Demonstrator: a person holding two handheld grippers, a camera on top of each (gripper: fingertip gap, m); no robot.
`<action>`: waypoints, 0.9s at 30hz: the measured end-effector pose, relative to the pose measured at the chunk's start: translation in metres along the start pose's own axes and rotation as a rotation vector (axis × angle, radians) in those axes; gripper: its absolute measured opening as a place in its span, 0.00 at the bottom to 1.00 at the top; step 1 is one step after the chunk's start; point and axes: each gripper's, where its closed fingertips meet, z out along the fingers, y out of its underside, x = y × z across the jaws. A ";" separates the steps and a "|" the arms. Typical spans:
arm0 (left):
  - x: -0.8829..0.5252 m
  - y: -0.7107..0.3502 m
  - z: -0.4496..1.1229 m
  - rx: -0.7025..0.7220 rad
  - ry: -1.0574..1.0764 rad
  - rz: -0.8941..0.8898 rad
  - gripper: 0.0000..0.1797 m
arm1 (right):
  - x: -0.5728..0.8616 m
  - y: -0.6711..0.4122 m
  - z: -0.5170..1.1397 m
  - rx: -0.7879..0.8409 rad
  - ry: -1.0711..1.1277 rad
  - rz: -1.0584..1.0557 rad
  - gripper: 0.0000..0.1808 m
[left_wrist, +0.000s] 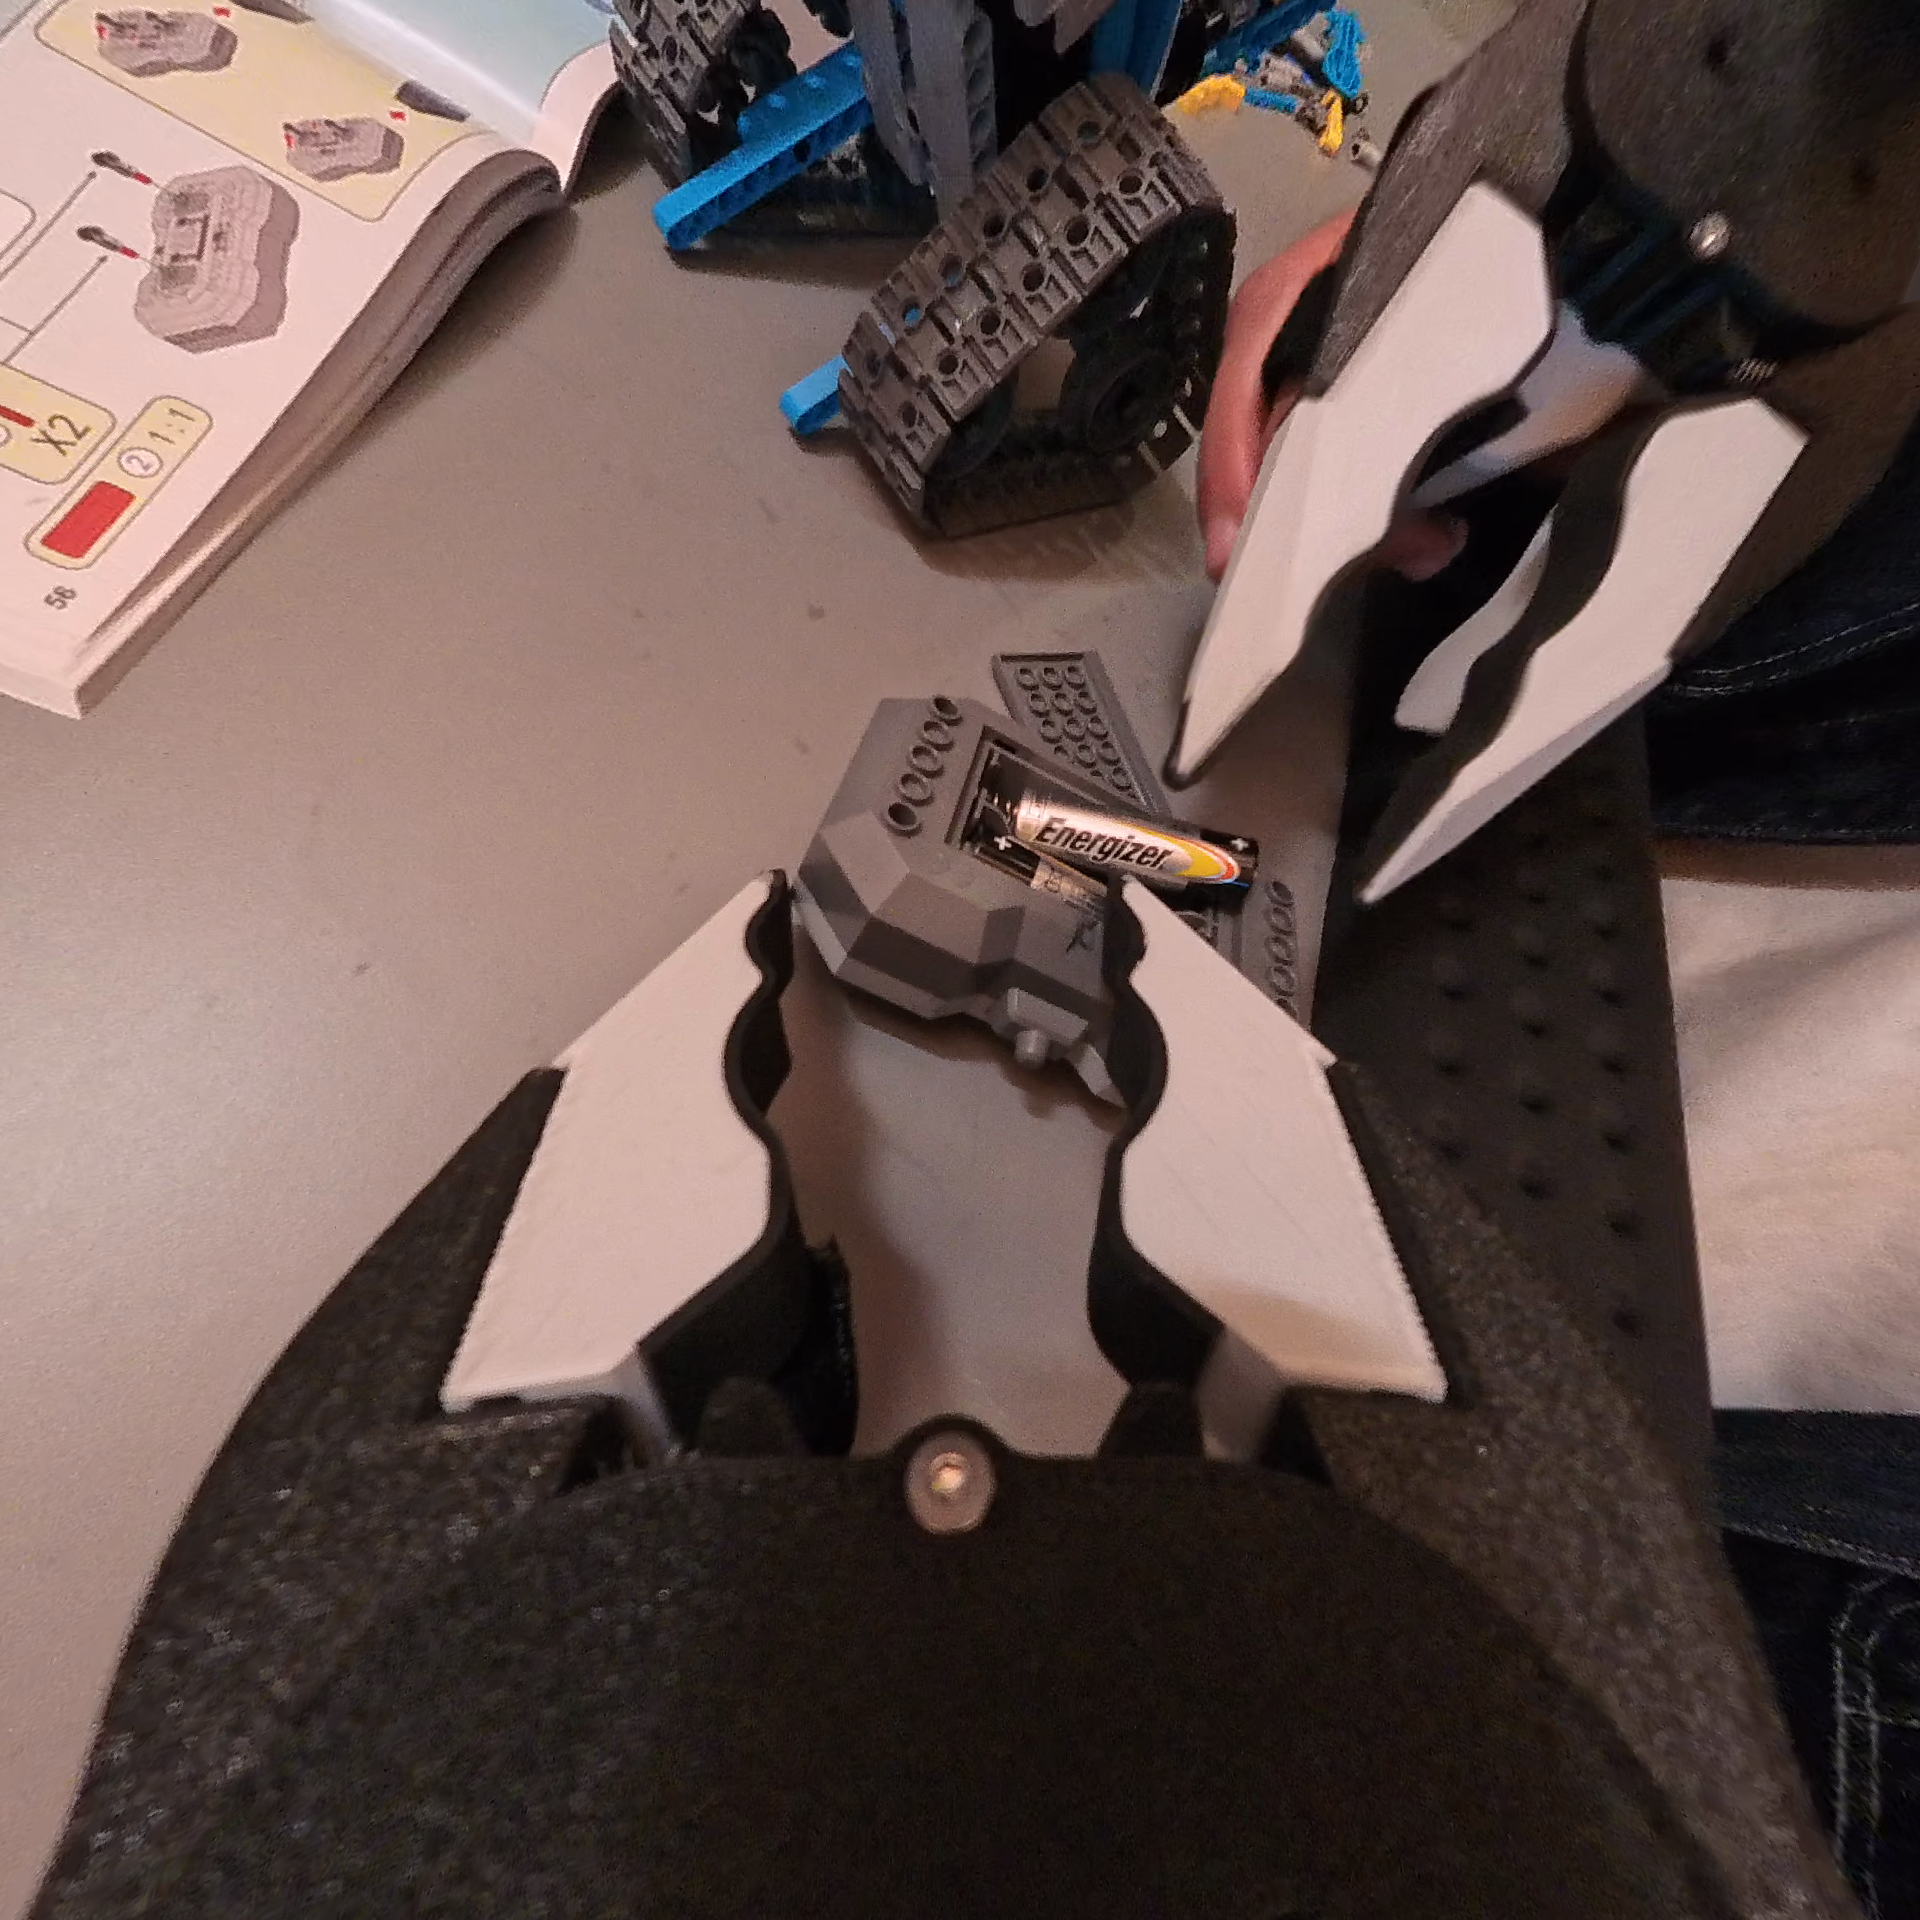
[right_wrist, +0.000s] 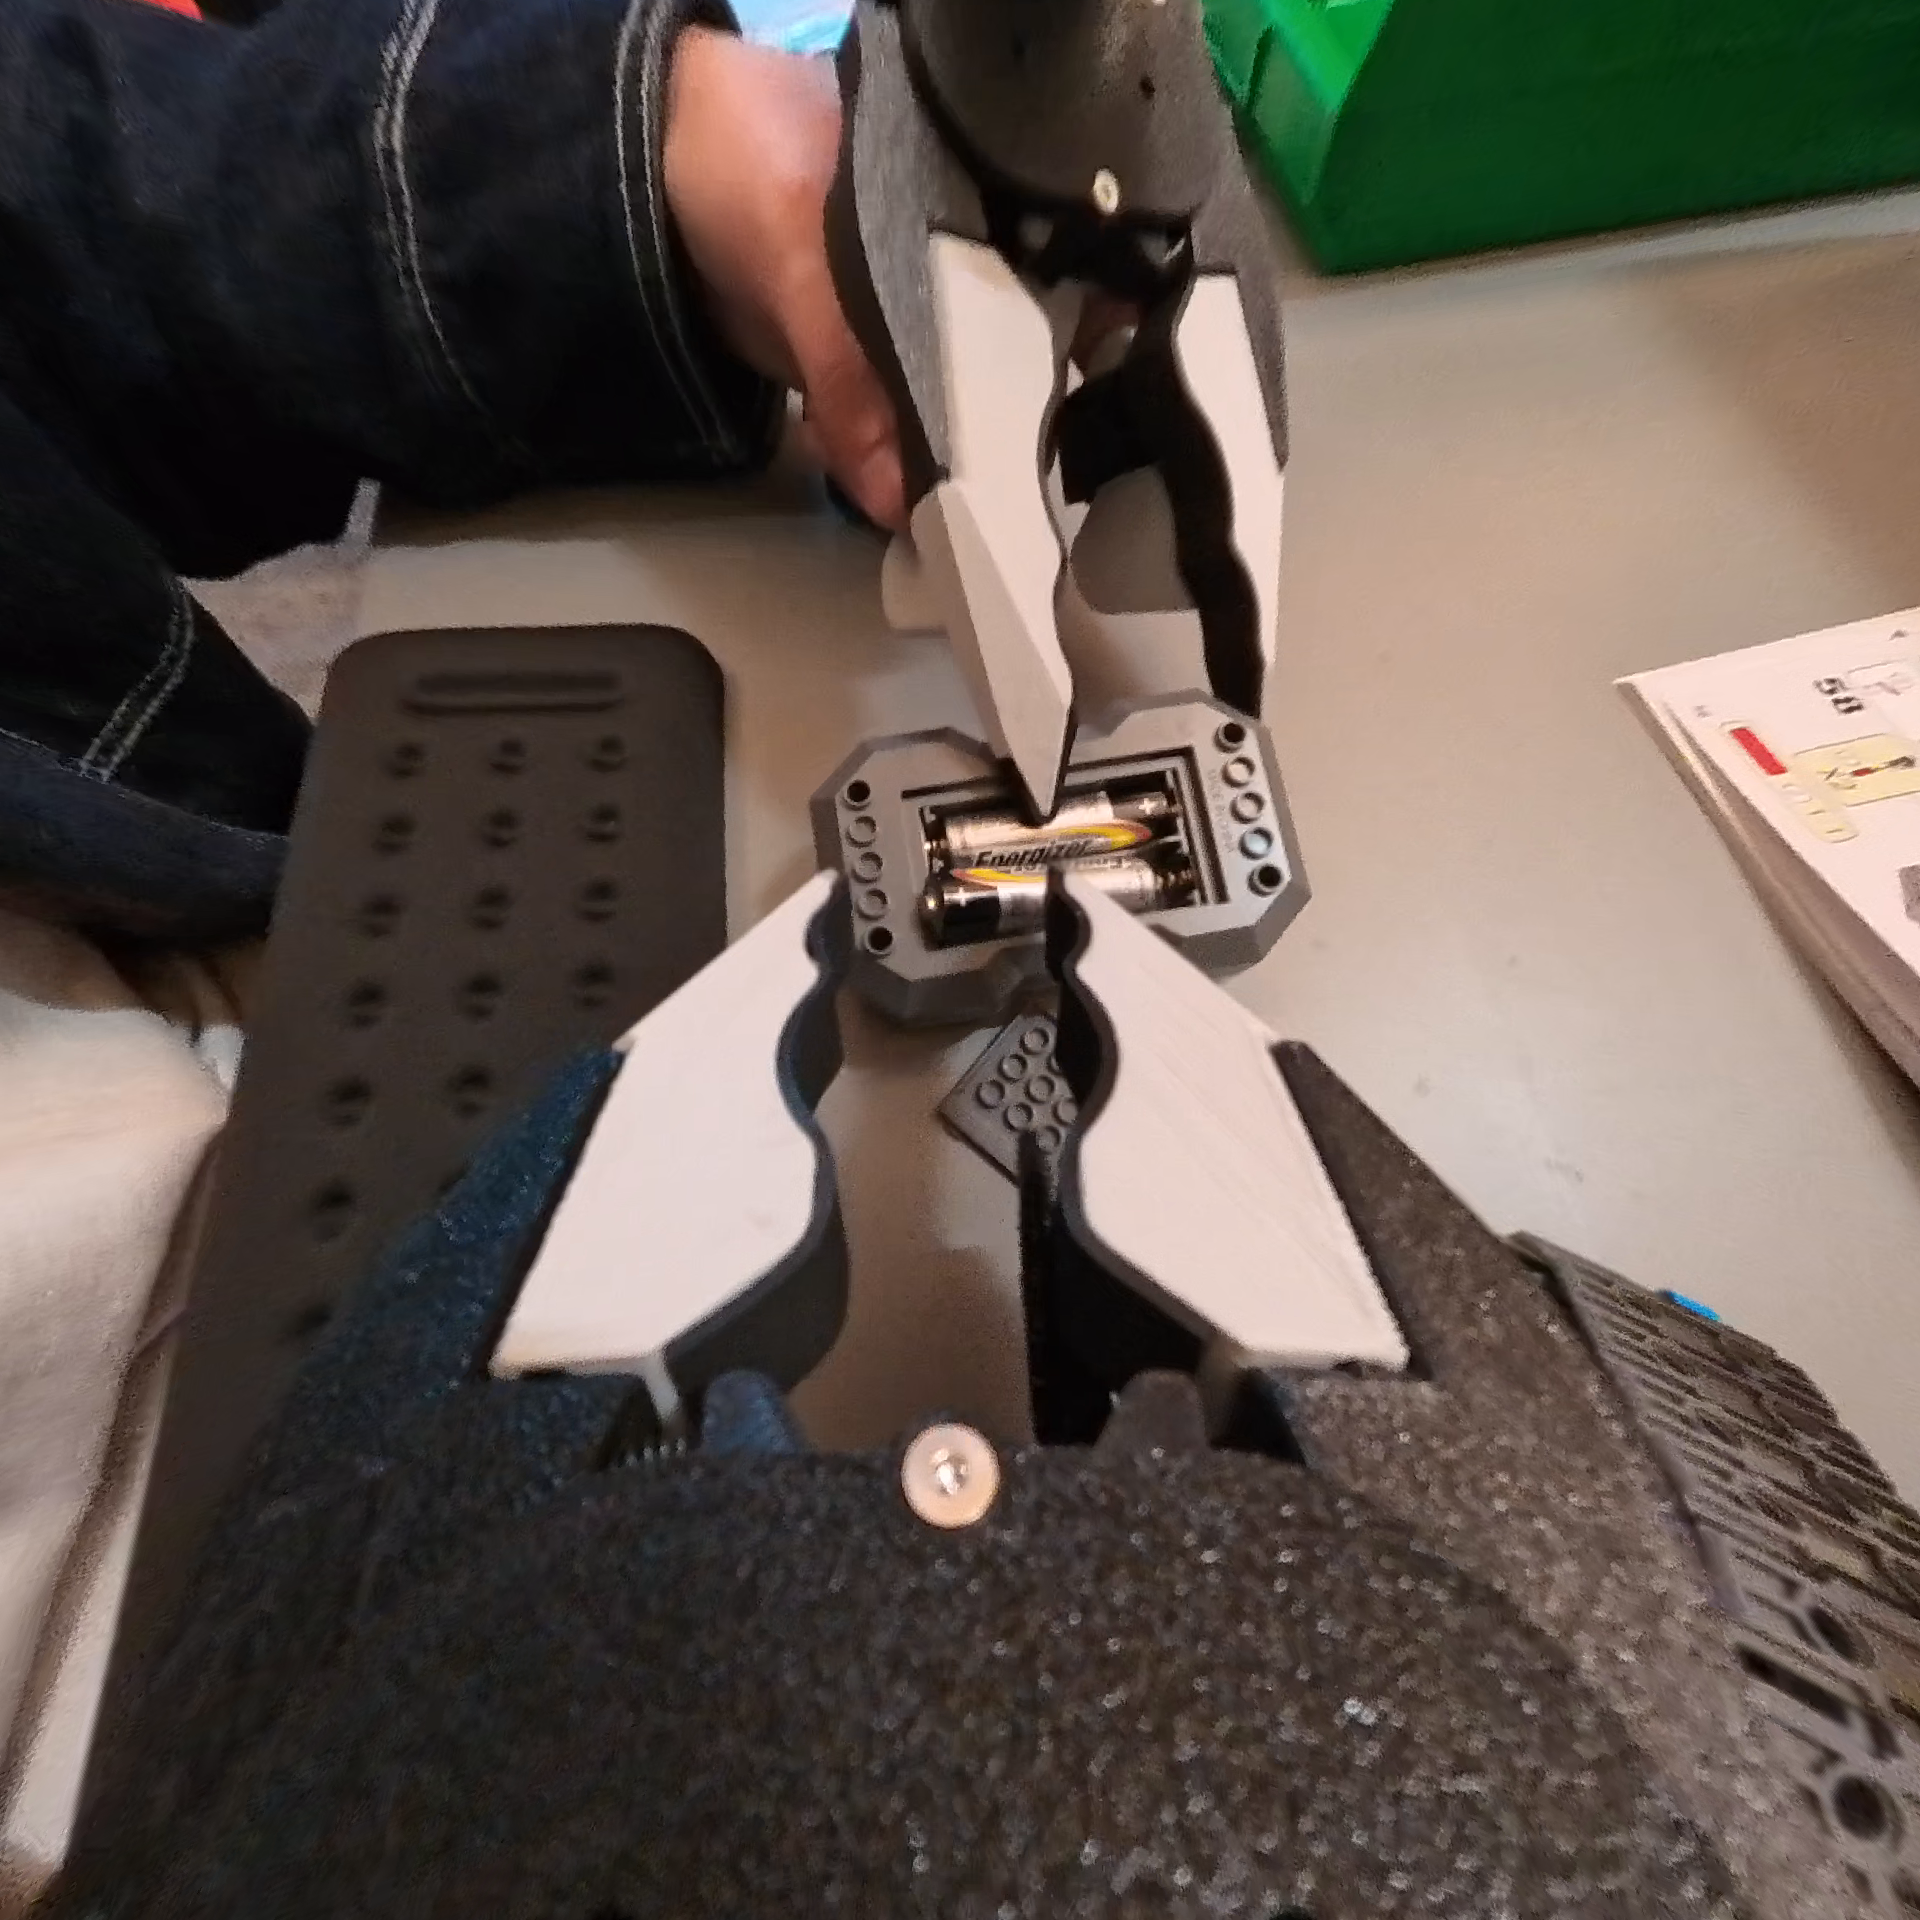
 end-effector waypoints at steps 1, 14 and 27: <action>0.000 0.000 0.000 0.003 0.004 -0.001 0.32 | 0.000 0.003 0.003 -0.014 -0.001 -0.003 0.18; 0.000 0.002 -0.001 0.004 0.010 -0.004 0.32 | 0.007 0.003 0.009 -0.134 0.043 0.059 0.10; -0.003 0.005 -0.002 -0.010 0.022 -0.028 0.30 | 0.013 0.008 0.009 -0.182 -0.006 0.115 0.08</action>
